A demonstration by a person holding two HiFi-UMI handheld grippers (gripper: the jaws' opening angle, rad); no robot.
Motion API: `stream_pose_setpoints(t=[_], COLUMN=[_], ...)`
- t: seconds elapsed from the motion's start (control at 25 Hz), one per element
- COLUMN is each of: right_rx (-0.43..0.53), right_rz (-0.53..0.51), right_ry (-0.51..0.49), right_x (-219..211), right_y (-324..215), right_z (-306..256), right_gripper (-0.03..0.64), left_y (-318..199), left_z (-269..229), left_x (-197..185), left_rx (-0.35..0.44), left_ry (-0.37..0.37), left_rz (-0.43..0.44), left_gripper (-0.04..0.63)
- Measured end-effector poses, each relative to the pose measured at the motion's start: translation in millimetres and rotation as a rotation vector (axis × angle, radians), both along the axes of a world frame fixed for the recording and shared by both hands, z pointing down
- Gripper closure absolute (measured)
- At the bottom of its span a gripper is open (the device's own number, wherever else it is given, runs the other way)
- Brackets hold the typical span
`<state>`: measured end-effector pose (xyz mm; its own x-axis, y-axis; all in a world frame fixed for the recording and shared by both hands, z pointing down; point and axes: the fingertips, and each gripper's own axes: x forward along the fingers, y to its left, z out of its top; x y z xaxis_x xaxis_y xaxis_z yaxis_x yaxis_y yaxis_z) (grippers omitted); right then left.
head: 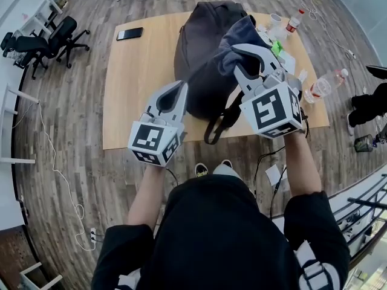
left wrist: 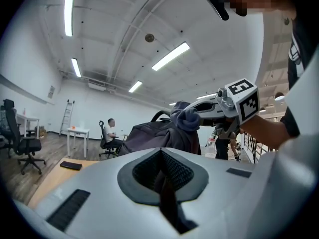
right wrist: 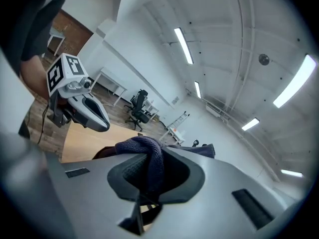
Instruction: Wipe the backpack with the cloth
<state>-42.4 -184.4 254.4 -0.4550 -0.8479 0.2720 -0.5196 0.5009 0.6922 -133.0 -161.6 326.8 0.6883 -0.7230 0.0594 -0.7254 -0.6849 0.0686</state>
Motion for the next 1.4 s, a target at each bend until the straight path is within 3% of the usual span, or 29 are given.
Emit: stream_pose_setpoints(t=[0.12,0.4,0.68,0.88,1.12,1.4], right_rx=[-0.034,-0.052,-0.128,-0.166,-0.284,-0.208], right_rz=[-0.025,-0.064,-0.146,-0.171,-0.169,-0.203], right_ry=[-0.084,-0.171,-0.269,-0.244,-0.052,-0.063], right_x=[-2.1,-5.2,-5.4,-6.8,-10.8,-18.6], right_y=[11.6,30.9,49.1,57.2,58.1,54.9], right_z=[4.1,13.9,33.3,58.5,166.2,214.5], right_gripper=[0.572,0.572,0.572,0.572,0.572,0.572], left_y=[3.2,4.9,18.7,27.5,33.2,47.1], left_z=[4.8,10.8,8.4,-3.6,-14.1,-5.1], left_x=[-5.3,-17.6,-1.6,16.0,32.2,36.3], left_rx=[-0.01,-0.033,-0.075,-0.051,-0.043,-0.04], left_ry=[0.005,0.022,0.038,0.032,0.044,0.012], left_rz=[-0.004,-0.054,-0.042,-0.049,-0.052,-0.095], left_gripper=[0.578,0.578,0.578,0.578,0.58,0.578])
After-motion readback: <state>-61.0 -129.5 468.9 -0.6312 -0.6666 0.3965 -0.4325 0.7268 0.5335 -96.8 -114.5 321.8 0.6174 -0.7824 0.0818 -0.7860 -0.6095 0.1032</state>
